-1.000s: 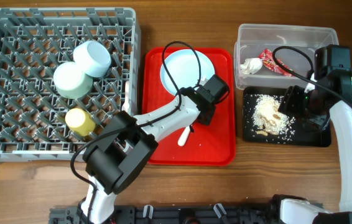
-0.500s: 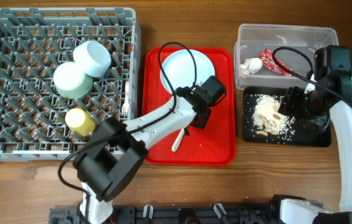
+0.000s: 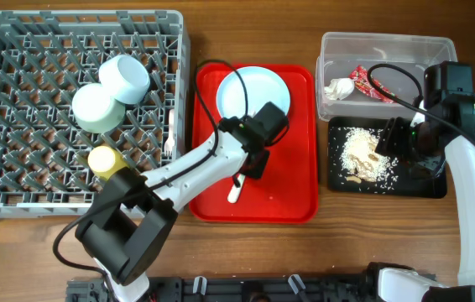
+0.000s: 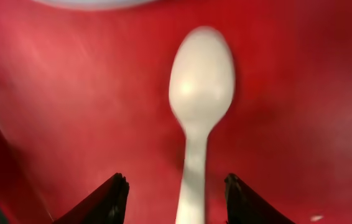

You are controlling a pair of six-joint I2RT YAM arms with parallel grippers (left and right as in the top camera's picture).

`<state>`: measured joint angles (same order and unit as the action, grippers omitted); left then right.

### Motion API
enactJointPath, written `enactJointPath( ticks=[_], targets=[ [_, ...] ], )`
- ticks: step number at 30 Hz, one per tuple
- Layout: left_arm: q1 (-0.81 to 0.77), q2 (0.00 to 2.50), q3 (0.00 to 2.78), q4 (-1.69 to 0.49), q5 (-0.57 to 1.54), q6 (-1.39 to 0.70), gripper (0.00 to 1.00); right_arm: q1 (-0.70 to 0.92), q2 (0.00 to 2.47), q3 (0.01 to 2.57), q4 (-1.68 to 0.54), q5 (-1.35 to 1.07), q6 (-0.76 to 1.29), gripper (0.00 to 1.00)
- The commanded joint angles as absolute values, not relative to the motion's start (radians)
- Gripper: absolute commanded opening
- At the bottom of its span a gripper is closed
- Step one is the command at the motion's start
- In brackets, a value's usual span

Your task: Sort waste into correct bins and load items into the dishwasher rack

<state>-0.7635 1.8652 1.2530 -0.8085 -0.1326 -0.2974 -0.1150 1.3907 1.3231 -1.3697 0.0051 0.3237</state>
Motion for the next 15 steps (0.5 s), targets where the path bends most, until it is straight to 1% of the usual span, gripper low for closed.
enactJointPath(
  ticks=[1,5,10,13,15],
  targets=[
    [-0.759,1.851,1.187,-0.813,-0.052,-0.295,0.54,-0.119,1.383,1.343,-1.374,0.019,0.313,0.69],
    [-0.759,1.851,1.181,-0.828,0.059,-0.239,0.60,-0.119,1.383,1.343,-1.378,0.019,0.314,0.69],
    [-0.760,1.851,1.119,-0.830,0.070,-0.239,0.60,-0.119,1.383,1.343,-1.382,0.019,0.315,0.69],
    [-0.760,1.851,1.087,-0.829,0.071,-0.240,0.58,-0.119,1.383,1.343,-1.384,0.019,0.315,0.69],
    [-0.760,1.851,1.083,-0.829,0.071,-0.240,0.52,-0.119,1.383,1.343,-1.386,0.019,0.315,0.69]
  ],
)
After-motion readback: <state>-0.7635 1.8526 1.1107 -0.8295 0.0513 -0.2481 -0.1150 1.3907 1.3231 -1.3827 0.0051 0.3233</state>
